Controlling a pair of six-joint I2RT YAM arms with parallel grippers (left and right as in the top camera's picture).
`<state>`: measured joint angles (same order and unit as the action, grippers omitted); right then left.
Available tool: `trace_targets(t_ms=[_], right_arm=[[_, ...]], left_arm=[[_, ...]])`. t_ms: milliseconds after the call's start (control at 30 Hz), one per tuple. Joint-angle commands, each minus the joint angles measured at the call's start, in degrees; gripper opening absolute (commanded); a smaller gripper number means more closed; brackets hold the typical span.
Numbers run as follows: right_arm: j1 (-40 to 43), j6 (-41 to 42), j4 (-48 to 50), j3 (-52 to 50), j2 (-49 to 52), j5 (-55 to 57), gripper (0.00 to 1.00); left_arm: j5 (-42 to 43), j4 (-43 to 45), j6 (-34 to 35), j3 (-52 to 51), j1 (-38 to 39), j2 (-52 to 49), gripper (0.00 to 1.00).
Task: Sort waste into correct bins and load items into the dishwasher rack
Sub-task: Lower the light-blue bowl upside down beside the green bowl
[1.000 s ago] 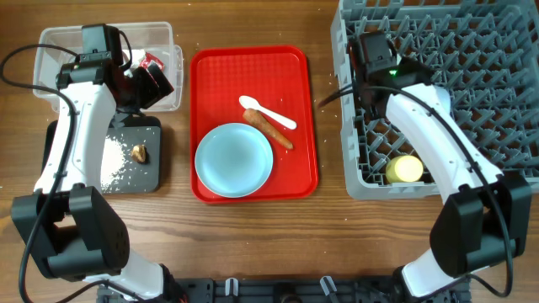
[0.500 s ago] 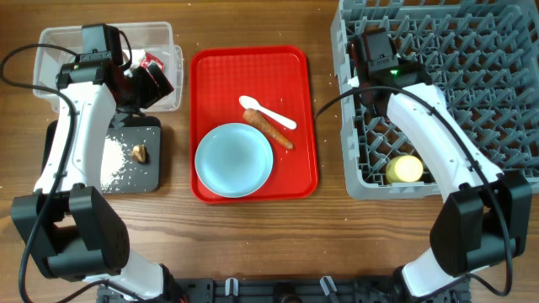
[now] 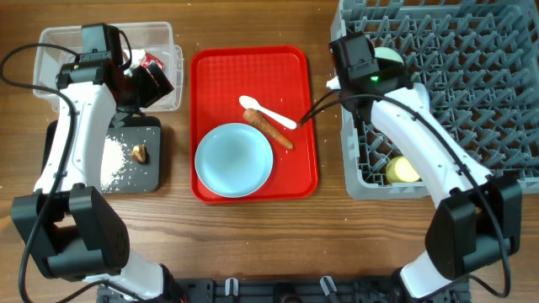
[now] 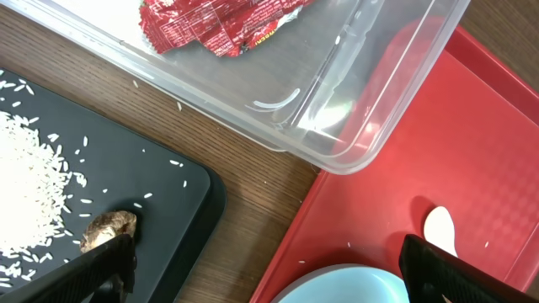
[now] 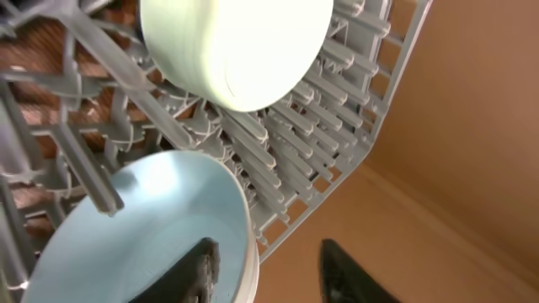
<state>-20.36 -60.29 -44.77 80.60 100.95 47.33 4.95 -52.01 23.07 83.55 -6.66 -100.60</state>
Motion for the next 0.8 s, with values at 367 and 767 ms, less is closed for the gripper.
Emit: trace_targets(t_ms=[367, 767], right_arm=[[-3.5, 27.6, 12.8, -0.2, 0.4, 10.3, 1.00], [1.7, 77.4, -4.5, -0.1, -18.7, -23.1, 0.98]], left_arm=[[-0.5, 0.1, -0.1, 1.1, 0.2, 1.0, 1.00], [-0.5, 0.1, -0.1, 1.1, 0.2, 1.0, 1.00]])
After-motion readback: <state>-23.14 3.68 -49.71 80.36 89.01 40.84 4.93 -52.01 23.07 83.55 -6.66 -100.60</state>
